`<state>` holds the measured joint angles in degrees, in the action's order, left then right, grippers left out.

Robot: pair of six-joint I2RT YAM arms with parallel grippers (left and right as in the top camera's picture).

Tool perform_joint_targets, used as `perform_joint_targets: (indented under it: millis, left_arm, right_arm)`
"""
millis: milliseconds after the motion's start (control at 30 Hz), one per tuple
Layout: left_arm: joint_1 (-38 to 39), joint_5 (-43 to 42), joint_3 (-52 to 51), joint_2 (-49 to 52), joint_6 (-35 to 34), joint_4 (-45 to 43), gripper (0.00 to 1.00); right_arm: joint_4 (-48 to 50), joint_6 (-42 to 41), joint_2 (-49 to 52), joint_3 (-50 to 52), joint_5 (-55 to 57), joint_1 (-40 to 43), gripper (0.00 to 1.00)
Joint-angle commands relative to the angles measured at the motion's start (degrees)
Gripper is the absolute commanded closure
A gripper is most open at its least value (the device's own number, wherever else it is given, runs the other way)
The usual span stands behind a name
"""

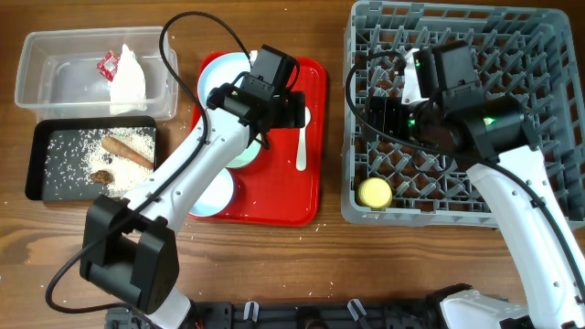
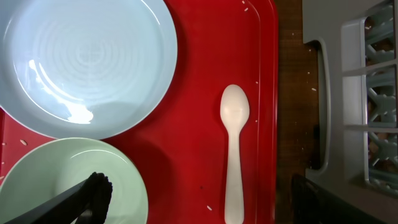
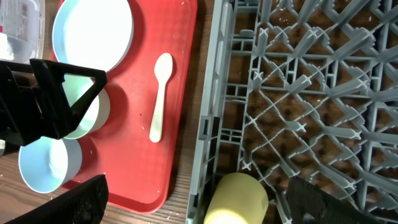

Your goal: Sort waste into correct bins and load items into the dishwasher rack

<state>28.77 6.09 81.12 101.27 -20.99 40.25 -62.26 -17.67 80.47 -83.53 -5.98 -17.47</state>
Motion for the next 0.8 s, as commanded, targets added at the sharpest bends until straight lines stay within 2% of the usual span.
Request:
perform_joint_targets:
  millis: [0,467,600,767]
  left_arm:
    - [0.09,-0.09,0.55,0.52,1.11,-0.24,0.08]
    - [-2.25,-0.09,0.76,-1.57,1.27,-0.15,0.08]
    - [-7.41,-0.09,0.76,-6.4,1.05,1.53,0.07]
    - [-16.31,-0.11,0.76,-13.4,1.07,3.96,0.0]
  right_arm:
    - [0.48,0.98,0.35,-0.35,-0.68,-0.35,0.07]
    - [6.1,-2.38,0.74,-0.35,-3.1,-0.37,0.07]
    - [8.7,-5.4,4.0,-0.35,-4.44,-1.57,0.08]
    - [16.13,-10.16,12.2,-0.35,-4.42,-6.82,0.18]
